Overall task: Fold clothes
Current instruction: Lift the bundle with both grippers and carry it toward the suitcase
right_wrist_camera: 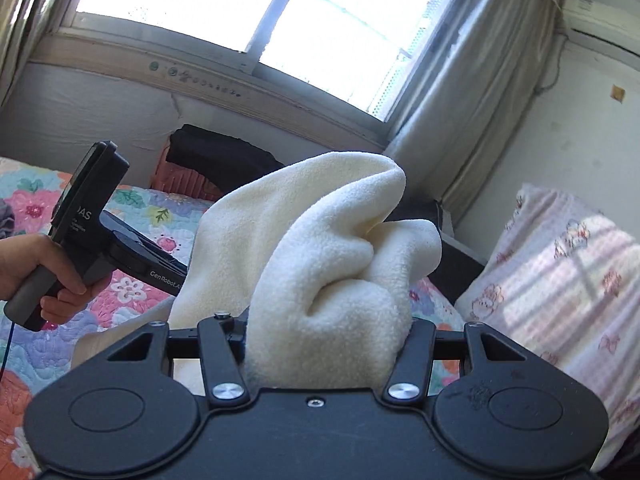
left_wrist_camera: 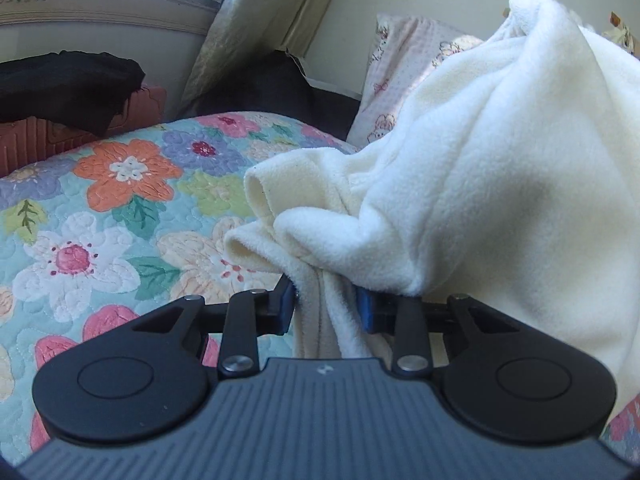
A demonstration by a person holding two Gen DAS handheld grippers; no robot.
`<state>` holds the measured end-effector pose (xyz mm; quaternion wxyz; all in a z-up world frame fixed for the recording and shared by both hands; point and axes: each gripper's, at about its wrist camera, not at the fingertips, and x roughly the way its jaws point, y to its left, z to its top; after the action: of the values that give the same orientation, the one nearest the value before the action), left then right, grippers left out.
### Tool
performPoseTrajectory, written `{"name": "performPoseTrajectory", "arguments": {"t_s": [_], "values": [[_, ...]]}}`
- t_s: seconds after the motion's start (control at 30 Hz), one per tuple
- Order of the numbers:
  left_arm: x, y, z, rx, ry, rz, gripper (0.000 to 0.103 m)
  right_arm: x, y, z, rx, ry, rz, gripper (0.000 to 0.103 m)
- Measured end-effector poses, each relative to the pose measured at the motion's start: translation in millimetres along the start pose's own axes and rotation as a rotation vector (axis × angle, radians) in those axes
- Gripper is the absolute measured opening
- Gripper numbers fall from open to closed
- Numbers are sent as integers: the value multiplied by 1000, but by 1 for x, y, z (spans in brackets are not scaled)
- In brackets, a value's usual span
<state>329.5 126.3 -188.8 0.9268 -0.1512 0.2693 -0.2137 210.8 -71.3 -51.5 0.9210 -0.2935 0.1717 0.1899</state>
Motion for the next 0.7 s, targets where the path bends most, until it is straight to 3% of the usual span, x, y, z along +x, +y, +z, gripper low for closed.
{"name": "performPoseTrajectory", "arguments": {"t_s": [0.17,0.3,0.47,0.6,0.7], "values": [[-31,34,25,-63,-146,50,30,12,9,72,-241,-22,55,59],[-73,68,41,-176,-245,149,29,32,20,130,-319,-25,145,58],[-119,93,57,-193,-336,345,28,80,45,176,-242,-83,203,58],[-131,121,73,-246,-315,572,27,127,70,186,-131,-139,323,58],[-102,130,92,-304,-256,736,25,165,93,184,-58,-180,401,58]]}}
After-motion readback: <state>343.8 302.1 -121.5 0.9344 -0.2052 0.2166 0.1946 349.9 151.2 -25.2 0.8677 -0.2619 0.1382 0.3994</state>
